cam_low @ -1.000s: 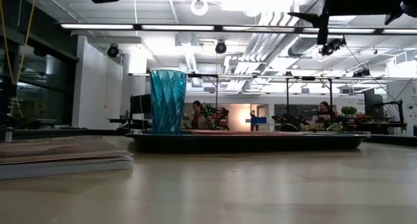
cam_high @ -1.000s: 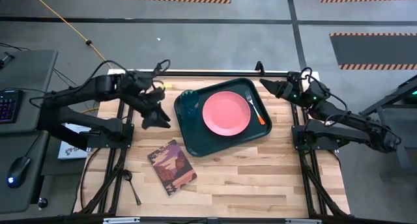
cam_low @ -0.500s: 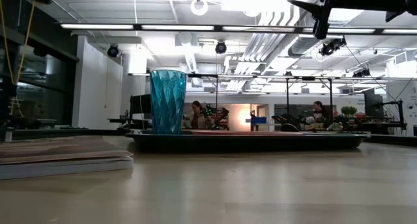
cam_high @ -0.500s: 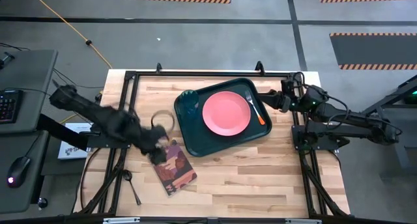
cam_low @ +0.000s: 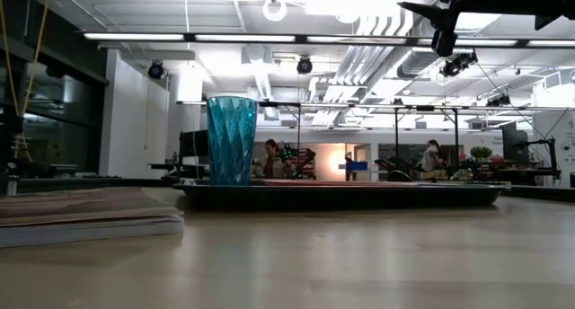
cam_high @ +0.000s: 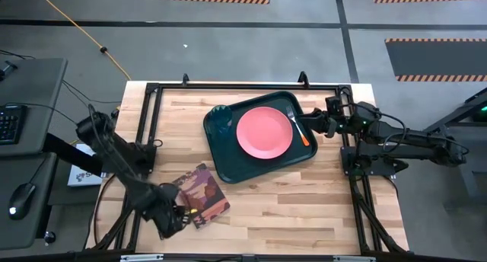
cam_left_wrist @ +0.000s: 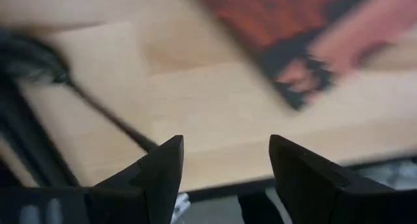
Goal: Pick and place plate/cup/fork/spoon on tray
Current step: Put the black spoon to the right of the pink plate on the black tray
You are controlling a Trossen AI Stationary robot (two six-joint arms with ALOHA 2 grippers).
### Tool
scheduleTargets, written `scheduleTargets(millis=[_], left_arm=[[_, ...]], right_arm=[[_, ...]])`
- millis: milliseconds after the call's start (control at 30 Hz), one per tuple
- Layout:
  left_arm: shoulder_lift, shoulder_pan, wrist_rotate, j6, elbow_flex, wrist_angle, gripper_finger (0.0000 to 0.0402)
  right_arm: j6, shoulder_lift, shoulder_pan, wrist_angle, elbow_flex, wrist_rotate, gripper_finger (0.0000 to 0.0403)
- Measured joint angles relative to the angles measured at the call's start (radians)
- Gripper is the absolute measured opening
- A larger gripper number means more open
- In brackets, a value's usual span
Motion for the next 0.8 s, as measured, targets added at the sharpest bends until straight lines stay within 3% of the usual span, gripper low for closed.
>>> scheduleTargets(millis=[100,300,800], left_arm=[[0.050,-0.054,0.048,-0.133,0.000,-0.041,0.0216],[0.131,-0.106,0.162,-0.175,0.000,-0.093,0.0216],[0.303,-0.111,0.176,-0.178,0.002,-0.042,0.0216]], right_arm=[[-0.010,0.000,0.000,-0.003,0.000,0.000,0.0173],[-0.029,0.000,0.000,-0.013,0.000,0.000,0.0173],[-0.026,0.000,0.000,-0.031,0.000,0.000,0.0173]])
